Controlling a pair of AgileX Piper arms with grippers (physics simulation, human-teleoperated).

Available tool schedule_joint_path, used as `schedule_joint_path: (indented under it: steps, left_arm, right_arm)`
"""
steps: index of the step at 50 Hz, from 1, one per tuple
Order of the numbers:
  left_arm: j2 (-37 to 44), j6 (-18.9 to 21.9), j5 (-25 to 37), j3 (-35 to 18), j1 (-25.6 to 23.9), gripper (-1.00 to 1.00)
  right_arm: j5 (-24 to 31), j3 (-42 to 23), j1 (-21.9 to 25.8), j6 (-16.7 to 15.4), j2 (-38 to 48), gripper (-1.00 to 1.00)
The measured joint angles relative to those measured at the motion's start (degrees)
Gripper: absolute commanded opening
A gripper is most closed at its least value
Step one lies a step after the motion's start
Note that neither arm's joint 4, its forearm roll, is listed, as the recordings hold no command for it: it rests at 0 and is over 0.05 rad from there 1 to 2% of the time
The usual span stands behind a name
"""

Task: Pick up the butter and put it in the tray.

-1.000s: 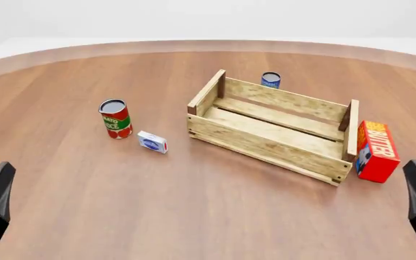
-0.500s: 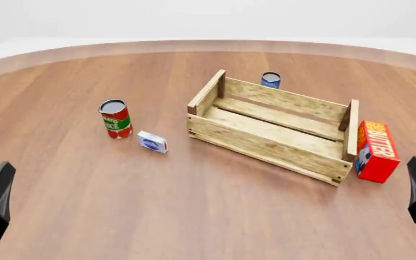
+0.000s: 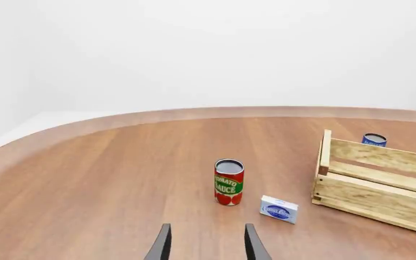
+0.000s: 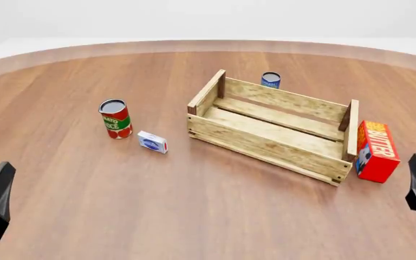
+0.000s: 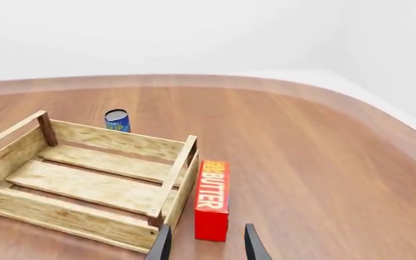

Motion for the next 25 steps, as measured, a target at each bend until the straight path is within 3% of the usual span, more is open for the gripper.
schedule_joint_path:
  steps: [25]
  left_arm:
    - [0.00,0.00,0.00,0.00,0.00,1.00]
  right_arm:
    - [-8.50,0.03,-2.80,-0.18,10.86,1.00]
